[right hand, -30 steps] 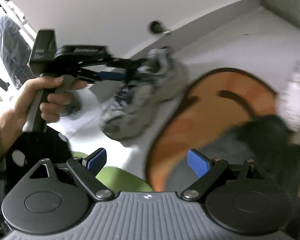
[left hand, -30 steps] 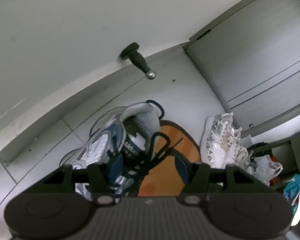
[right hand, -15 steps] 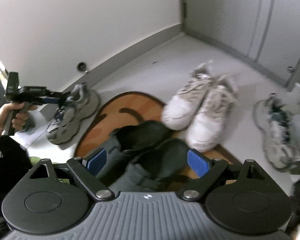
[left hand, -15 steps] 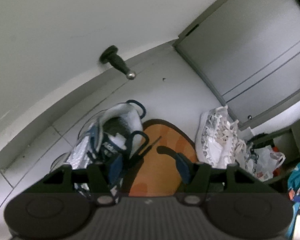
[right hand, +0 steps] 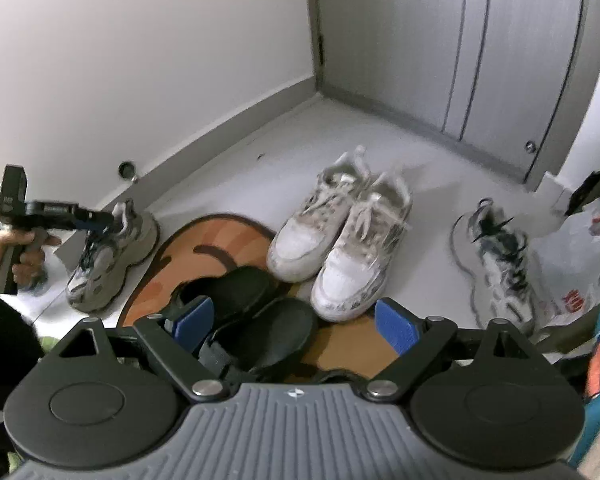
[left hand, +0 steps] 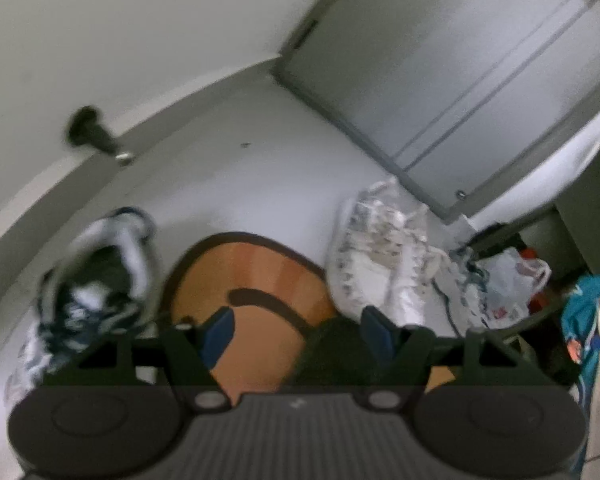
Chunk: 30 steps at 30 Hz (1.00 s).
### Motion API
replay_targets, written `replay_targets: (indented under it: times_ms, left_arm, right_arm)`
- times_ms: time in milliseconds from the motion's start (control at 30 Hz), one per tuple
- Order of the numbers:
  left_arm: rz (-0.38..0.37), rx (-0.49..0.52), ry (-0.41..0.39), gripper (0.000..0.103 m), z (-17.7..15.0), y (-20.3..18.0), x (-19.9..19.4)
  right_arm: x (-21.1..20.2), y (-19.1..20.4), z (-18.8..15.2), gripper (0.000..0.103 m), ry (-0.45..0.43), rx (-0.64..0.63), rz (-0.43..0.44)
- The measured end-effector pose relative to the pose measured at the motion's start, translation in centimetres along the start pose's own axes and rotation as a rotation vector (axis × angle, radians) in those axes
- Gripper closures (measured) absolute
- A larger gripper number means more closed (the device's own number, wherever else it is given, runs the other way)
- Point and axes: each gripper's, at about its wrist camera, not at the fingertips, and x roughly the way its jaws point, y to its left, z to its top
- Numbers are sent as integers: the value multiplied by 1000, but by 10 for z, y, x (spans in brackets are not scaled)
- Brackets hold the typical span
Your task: Organize scattered shoes
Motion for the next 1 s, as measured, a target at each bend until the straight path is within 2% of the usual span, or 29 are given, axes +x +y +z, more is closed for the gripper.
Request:
replay_targets:
  times_ms: [133, 200, 333, 600, 700, 833, 1000]
  left_arm:
    - [-12, 58, 25, 39, 2, -28, 16]
    - [-19, 86, 32, 39, 3, -42, 24]
    - [-18, 137, -9, 55, 4, -72, 41]
    - [-67, 174, 17, 55, 17, -120, 80]
    - [-82, 240, 37, 55, 29, -154, 98]
    - [-112, 331, 44, 55, 40, -201, 125]
    - [-168, 377, 82, 50, 45, -250, 171]
  right_arm:
    - [-14, -12, 5, 11, -11, 15, -72]
    - [-20, -19, 5, 7, -22, 30, -103]
    - [-23, -31, 5, 6, -32, 84, -129]
    - [-23, -52, 7, 6, -3, 149, -166]
    - [-24, -62, 3, 6, -2, 186, -187]
    - [-21, -78, -4, 6, 20, 232, -273]
    - [-22, -83, -5, 6, -1, 226, -307]
